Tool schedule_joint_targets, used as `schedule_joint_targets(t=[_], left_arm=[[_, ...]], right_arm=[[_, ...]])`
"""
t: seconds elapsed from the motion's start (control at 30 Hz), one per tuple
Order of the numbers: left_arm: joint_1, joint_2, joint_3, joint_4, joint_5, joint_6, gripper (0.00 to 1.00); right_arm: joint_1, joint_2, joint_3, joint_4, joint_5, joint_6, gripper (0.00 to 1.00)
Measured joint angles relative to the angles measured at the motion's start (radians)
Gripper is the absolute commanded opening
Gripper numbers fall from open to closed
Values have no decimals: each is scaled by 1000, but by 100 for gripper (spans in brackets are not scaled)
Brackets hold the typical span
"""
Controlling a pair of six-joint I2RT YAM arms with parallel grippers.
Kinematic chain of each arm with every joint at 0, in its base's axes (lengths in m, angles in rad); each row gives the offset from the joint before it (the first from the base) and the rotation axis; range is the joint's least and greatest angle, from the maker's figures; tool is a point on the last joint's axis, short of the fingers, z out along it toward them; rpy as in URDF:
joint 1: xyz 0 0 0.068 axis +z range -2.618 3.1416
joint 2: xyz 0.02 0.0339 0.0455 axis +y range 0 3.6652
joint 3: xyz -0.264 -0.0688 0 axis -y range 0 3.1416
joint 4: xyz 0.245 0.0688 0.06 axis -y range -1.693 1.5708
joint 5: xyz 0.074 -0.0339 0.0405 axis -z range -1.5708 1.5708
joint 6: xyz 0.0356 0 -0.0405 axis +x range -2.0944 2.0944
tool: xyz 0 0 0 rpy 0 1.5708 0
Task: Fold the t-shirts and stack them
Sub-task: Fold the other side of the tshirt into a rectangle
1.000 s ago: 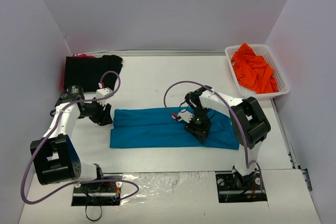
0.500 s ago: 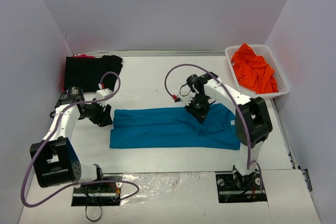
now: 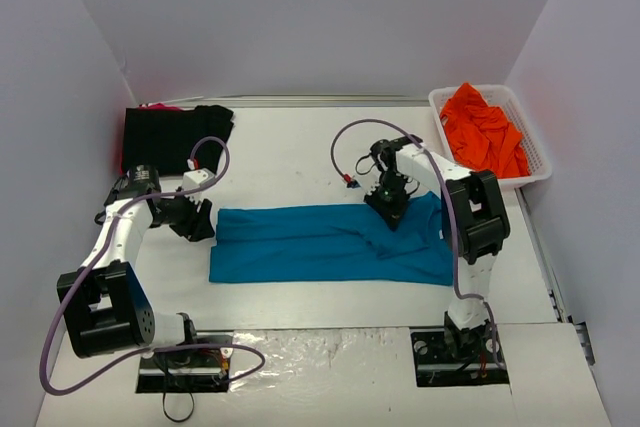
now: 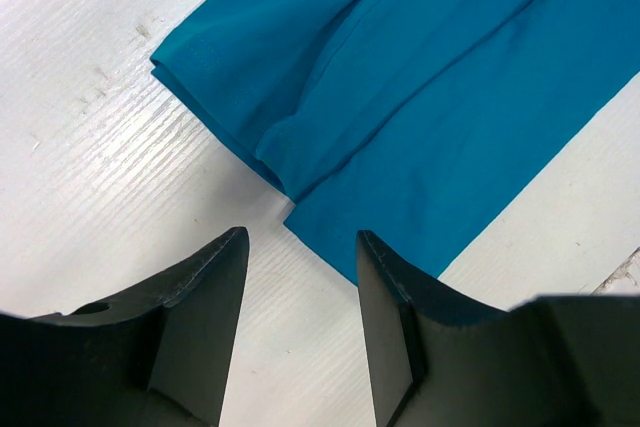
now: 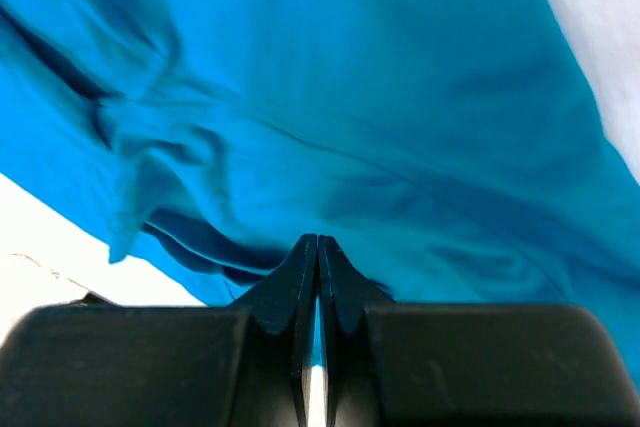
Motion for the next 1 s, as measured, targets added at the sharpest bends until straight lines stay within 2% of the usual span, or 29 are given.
schedule_joint_targets(t=[0.37,1.0], left_arm=[[0,0,0,0,4,0,46],[0,-2,0,0,26,0,46]], right_arm=[[23,-10,-135,38,-16,3,0],[23,-299,-317,49,-12,55,0]])
